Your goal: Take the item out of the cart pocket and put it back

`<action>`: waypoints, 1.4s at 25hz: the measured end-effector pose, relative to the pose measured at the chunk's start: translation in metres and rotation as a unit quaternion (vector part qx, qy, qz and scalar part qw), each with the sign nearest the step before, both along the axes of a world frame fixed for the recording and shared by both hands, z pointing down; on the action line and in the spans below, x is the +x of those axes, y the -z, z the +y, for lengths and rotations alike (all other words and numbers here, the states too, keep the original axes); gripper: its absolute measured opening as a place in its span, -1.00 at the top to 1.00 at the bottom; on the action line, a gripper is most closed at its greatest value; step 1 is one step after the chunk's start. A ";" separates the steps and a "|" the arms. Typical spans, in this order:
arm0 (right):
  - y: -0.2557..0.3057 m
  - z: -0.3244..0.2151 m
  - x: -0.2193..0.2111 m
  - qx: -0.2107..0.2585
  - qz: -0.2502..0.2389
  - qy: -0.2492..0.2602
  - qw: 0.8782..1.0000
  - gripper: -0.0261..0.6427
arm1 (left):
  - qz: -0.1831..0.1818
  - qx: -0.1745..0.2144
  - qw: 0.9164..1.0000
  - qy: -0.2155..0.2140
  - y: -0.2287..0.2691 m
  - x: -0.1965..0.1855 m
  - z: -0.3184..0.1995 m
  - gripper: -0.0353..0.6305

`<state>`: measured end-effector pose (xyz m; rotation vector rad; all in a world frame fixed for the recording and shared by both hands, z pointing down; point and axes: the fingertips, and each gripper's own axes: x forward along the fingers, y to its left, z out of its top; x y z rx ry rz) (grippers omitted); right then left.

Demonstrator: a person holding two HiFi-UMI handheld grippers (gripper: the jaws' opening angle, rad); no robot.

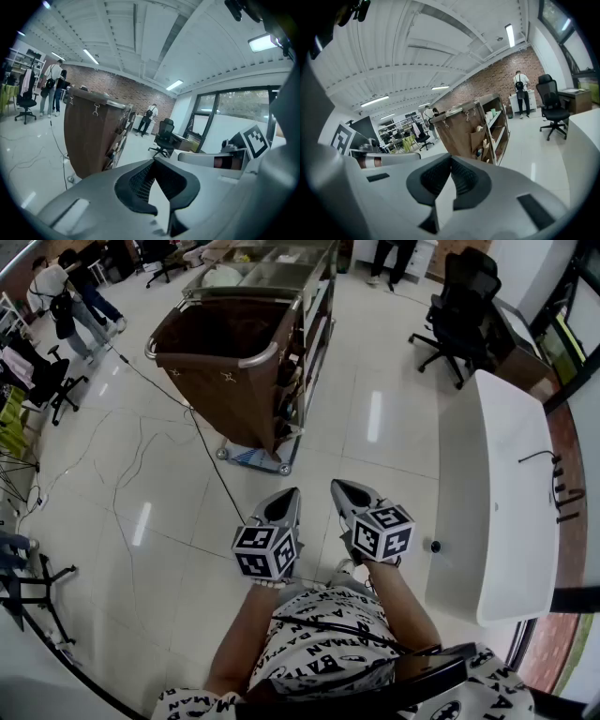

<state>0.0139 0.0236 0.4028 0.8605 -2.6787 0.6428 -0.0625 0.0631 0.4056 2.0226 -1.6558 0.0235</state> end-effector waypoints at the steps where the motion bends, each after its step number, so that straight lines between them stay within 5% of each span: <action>1: 0.000 0.001 -0.002 0.000 0.000 0.001 1.000 0.89 | 0.000 0.000 1.000 0.000 0.000 -0.002 0.001 0.89; 15: -0.016 0.000 -0.025 -0.006 0.006 -0.034 0.999 0.84 | 0.004 -0.012 1.000 -0.017 -0.012 -0.028 0.010 0.89; 22: -0.046 -0.006 -0.033 -0.015 0.032 -0.075 0.997 0.36 | 0.000 -0.026 0.999 -0.048 -0.031 -0.045 0.010 0.89; 35: -0.130 -0.079 -0.052 -0.078 0.041 -0.089 0.992 0.26 | -0.014 -0.064 0.997 -0.039 -0.091 -0.061 -0.058 0.89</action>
